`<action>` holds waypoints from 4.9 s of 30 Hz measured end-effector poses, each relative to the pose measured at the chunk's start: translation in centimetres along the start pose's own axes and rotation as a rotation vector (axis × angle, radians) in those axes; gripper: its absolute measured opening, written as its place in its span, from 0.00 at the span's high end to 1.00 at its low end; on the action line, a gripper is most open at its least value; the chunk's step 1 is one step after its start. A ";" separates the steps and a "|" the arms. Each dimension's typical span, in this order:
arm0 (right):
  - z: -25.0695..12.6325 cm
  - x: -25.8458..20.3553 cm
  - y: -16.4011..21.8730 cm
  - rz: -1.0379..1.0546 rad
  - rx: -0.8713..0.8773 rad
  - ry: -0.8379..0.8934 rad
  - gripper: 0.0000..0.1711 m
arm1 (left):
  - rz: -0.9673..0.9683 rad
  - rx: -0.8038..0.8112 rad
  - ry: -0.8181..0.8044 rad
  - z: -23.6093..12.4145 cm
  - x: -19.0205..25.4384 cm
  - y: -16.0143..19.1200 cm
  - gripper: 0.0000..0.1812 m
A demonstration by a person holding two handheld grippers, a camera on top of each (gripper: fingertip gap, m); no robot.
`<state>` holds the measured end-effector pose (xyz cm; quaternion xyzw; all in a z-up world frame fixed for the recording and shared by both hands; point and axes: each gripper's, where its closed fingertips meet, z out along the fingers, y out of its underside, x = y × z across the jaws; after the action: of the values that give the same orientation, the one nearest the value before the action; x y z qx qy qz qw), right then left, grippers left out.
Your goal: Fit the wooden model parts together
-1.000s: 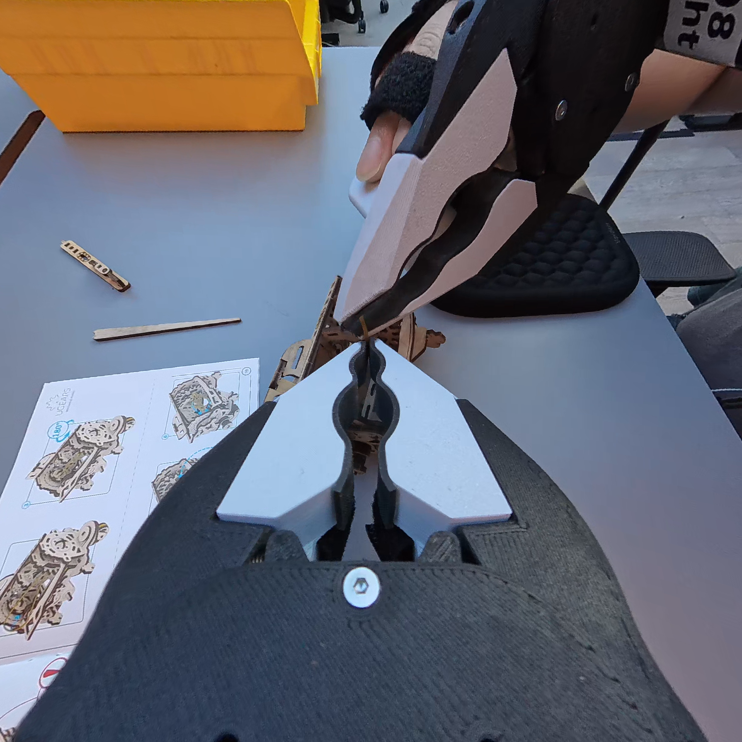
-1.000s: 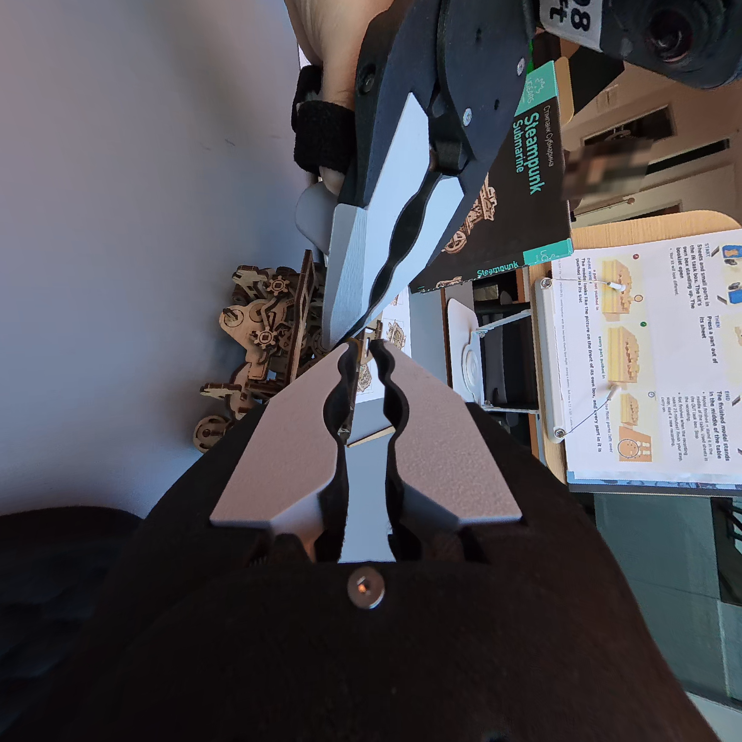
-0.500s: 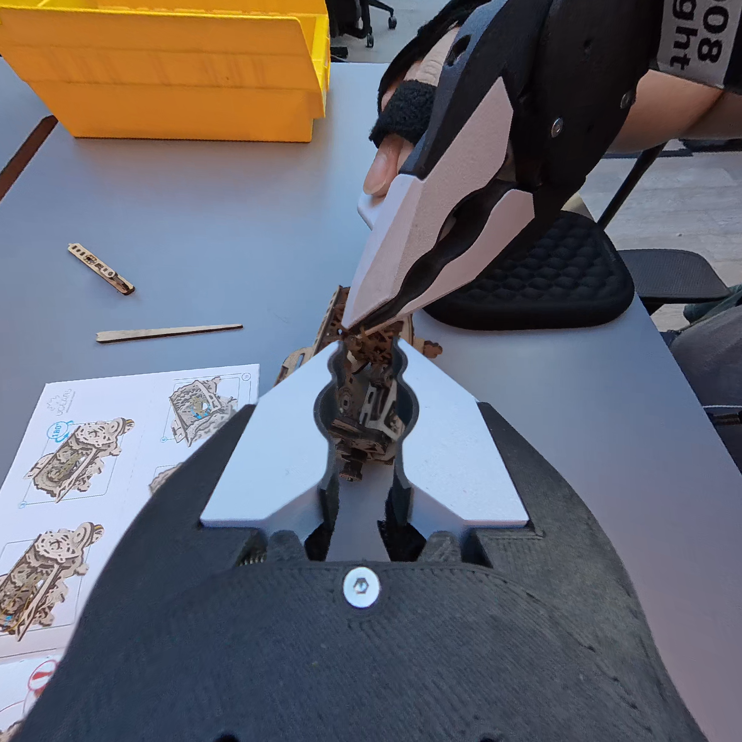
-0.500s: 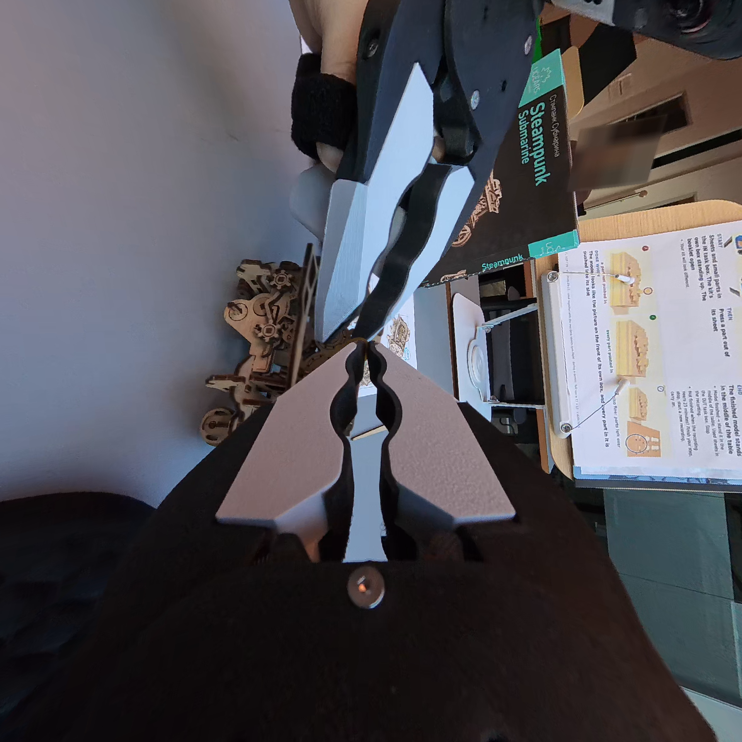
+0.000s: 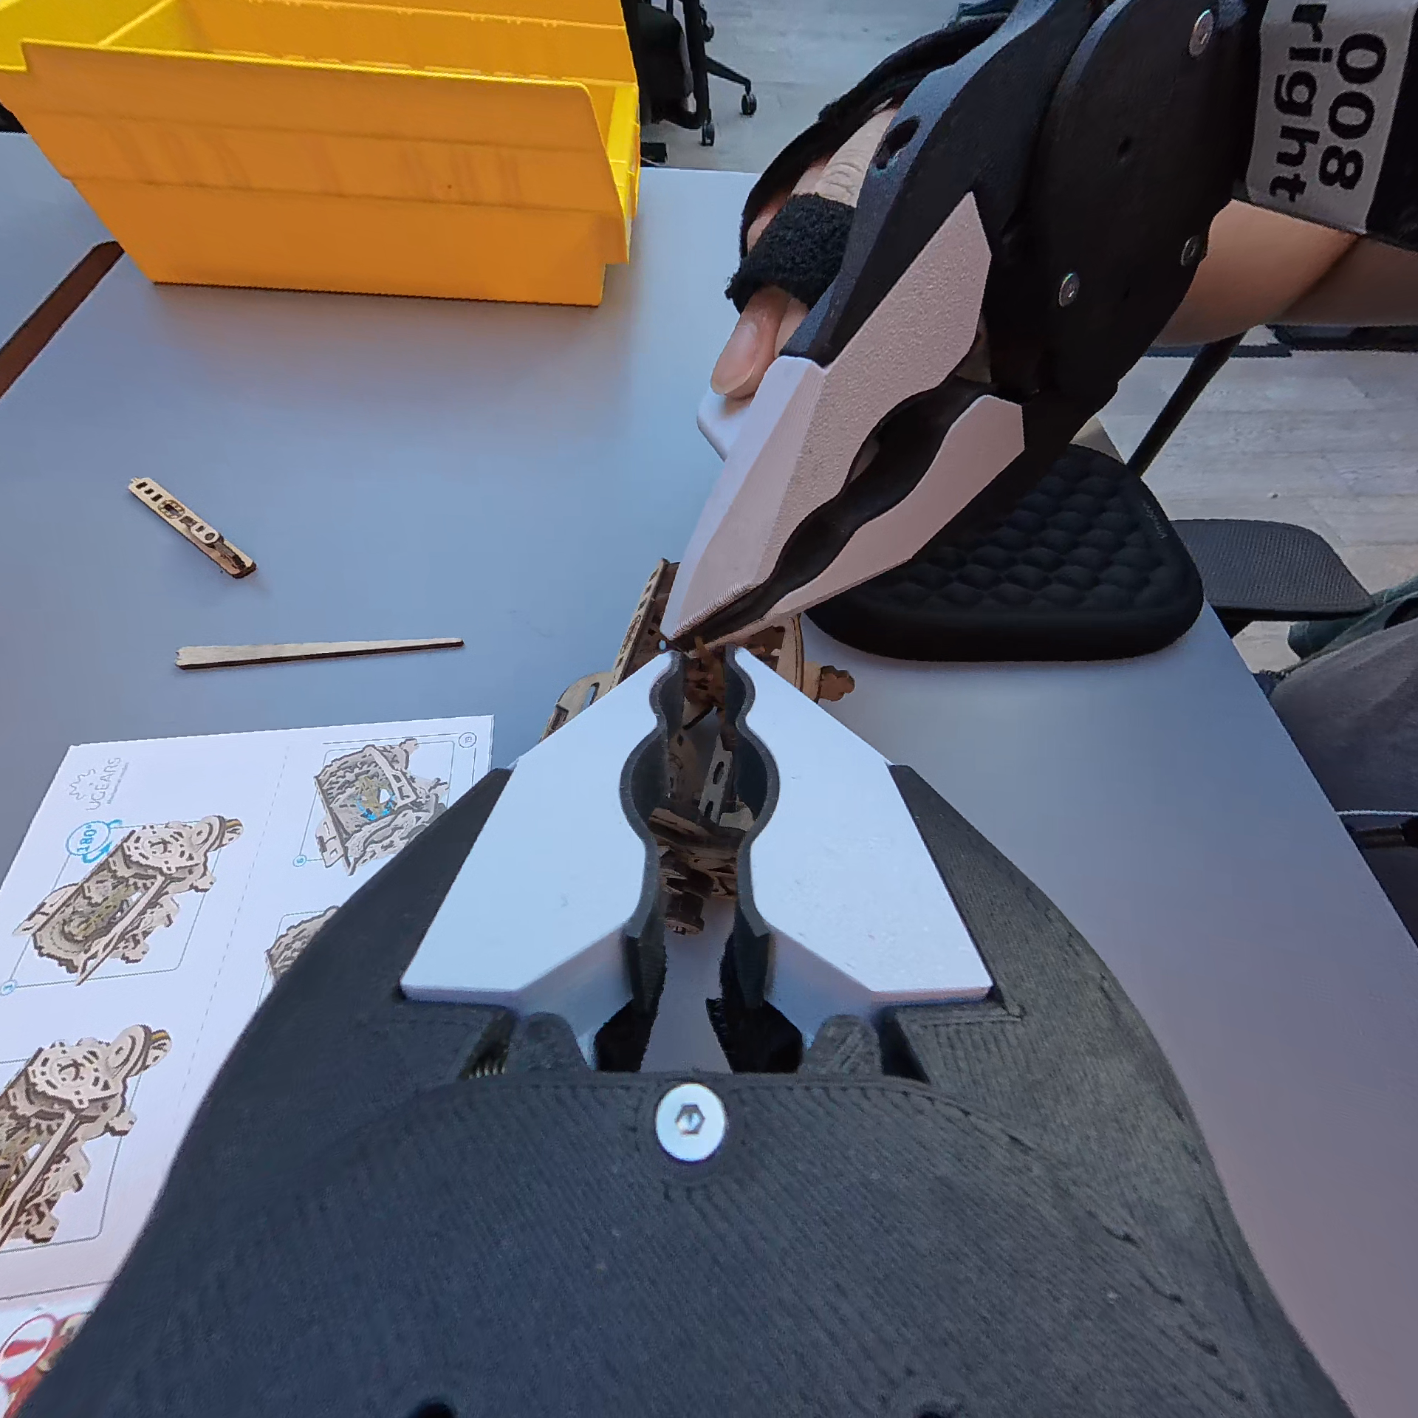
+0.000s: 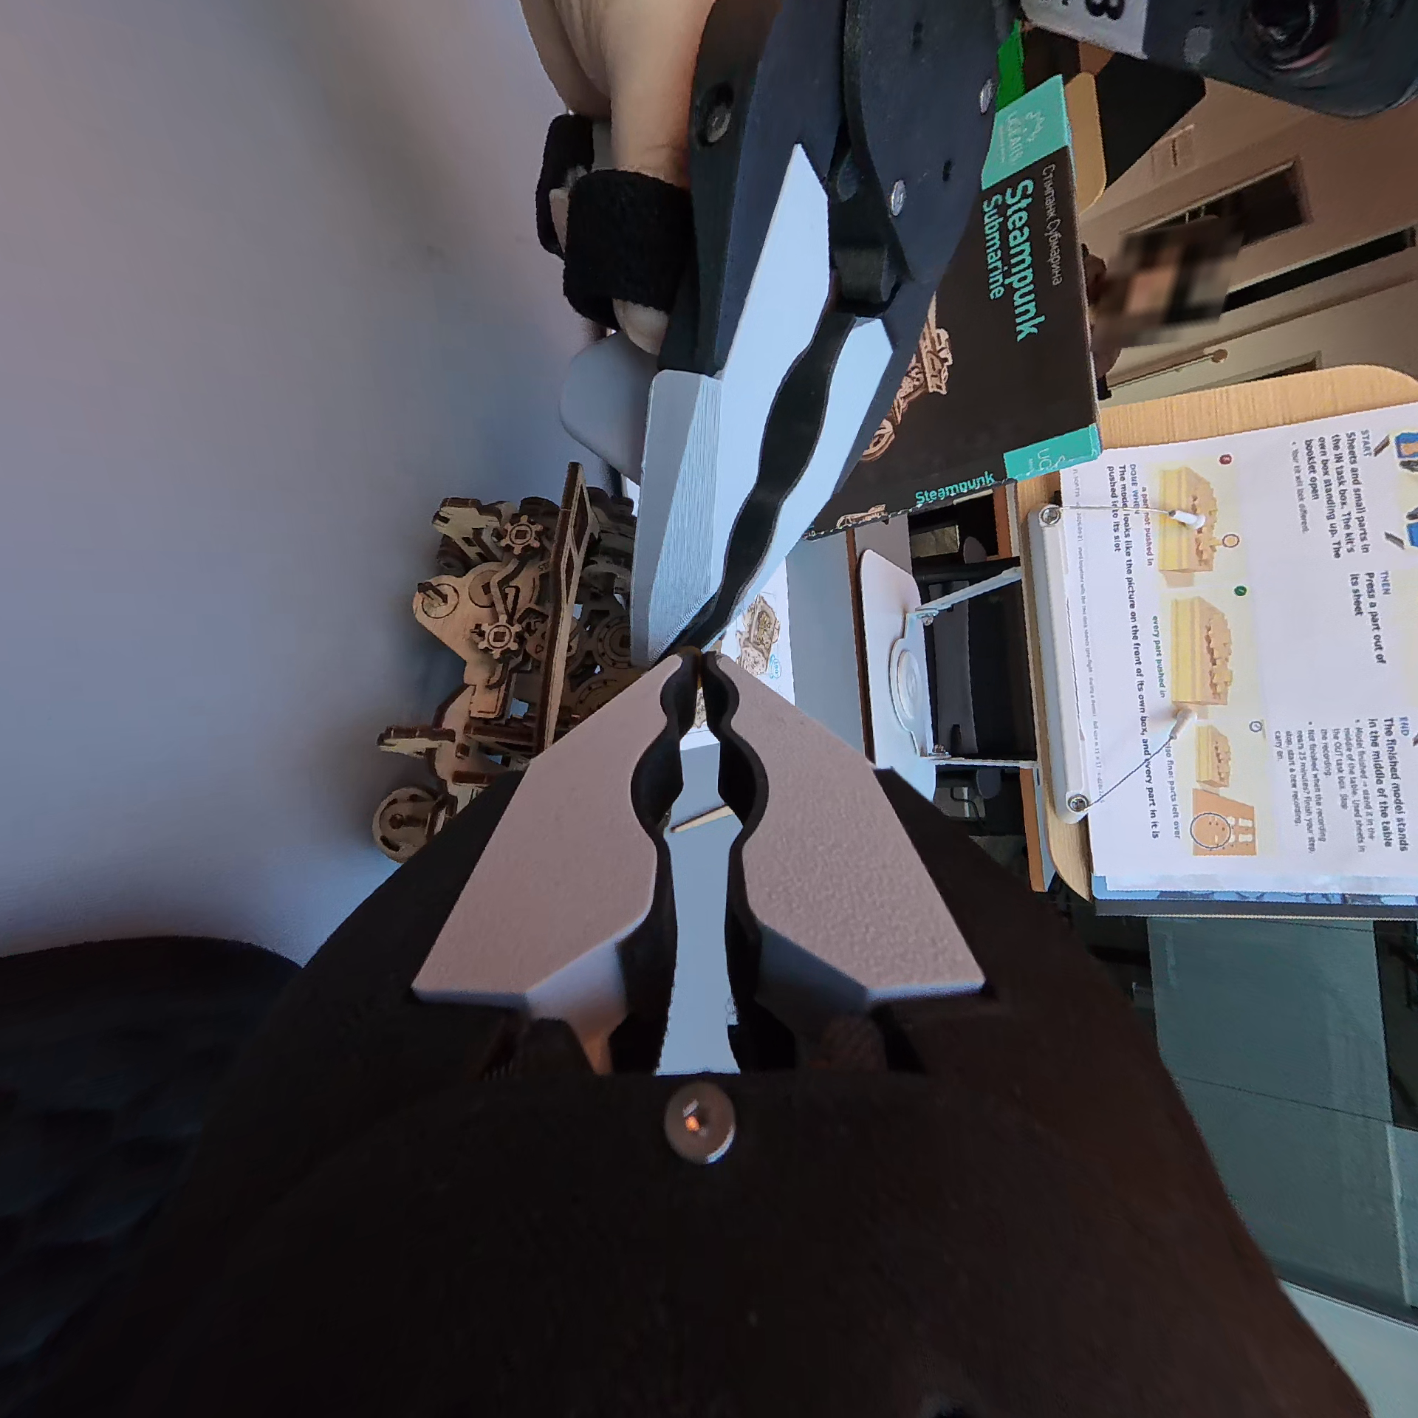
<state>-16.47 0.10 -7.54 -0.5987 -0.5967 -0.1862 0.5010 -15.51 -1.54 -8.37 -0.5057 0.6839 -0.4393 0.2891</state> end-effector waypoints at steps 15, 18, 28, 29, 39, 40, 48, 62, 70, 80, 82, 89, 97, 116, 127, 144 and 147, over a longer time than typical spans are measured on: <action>-0.2 0.3 0.3 0.008 0.011 0.023 0.95 | 0.006 0.028 0.014 0.0 0.2 0.0 0.99; -0.3 0.3 0.6 0.014 0.002 0.017 0.95 | 0.005 0.027 0.017 0.0 0.2 0.0 0.99; -0.6 -0.1 0.5 0.026 0.008 -0.007 0.99 | 0.006 0.022 0.020 -0.1 0.3 0.0 1.00; -0.6 -0.1 0.4 0.028 0.008 -0.007 0.99 | 0.005 0.021 0.022 -0.1 0.4 0.0 1.00; -0.6 -0.3 0.1 0.010 0.002 -0.021 1.00 | 0.039 0.004 0.011 0.1 0.6 0.1 0.90; -0.5 -0.3 0.1 0.008 0.000 -0.022 1.00 | 0.041 0.007 0.009 0.1 0.6 0.0 0.91; -0.5 -0.3 0.1 -0.011 0.000 -0.012 1.00 | 0.070 0.023 -0.014 0.0 0.4 -0.4 0.96; -0.6 0.0 -0.1 -0.021 0.029 0.007 0.96 | 0.055 0.030 0.012 -0.1 0.7 -0.2 1.00; -0.7 0.3 0.6 0.070 0.017 -0.001 0.91 | 0.031 0.021 0.017 0.0 0.5 0.2 1.00; -1.4 0.3 0.3 0.258 0.080 -0.085 0.90 | 0.010 0.013 0.016 -0.1 0.4 0.5 1.00; -1.5 0.3 0.2 0.285 0.088 -0.098 0.90 | 0.006 0.006 0.016 0.0 0.3 0.6 1.00; -1.2 -0.7 0.4 0.329 0.015 -0.180 0.88 | 0.000 -0.019 0.004 0.0 0.1 1.0 1.00; -0.6 -0.9 0.4 0.405 -0.093 -0.238 0.81 | -0.022 -0.023 -0.012 -0.2 -0.1 1.0 1.00; -0.4 -1.1 0.6 0.372 -0.224 -0.201 0.87 | -0.041 0.007 0.029 -0.4 0.5 0.9 1.00; -0.3 -1.0 0.4 0.282 -0.143 -0.214 0.93 | -0.019 0.005 0.040 -0.6 0.7 1.0 1.00; -0.3 -1.3 0.1 0.041 -0.127 -0.160 1.00 | 0.004 0.002 0.055 -0.6 1.0 1.2 1.00; -0.4 -1.3 -0.1 0.045 -0.113 -0.159 1.00 | 0.007 -0.003 0.056 -0.5 1.0 1.3 1.00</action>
<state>-16.73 -0.94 -8.42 -0.6523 -0.6093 -0.1602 0.4215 -16.84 -2.21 -9.20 -0.4913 0.6941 -0.4511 0.2707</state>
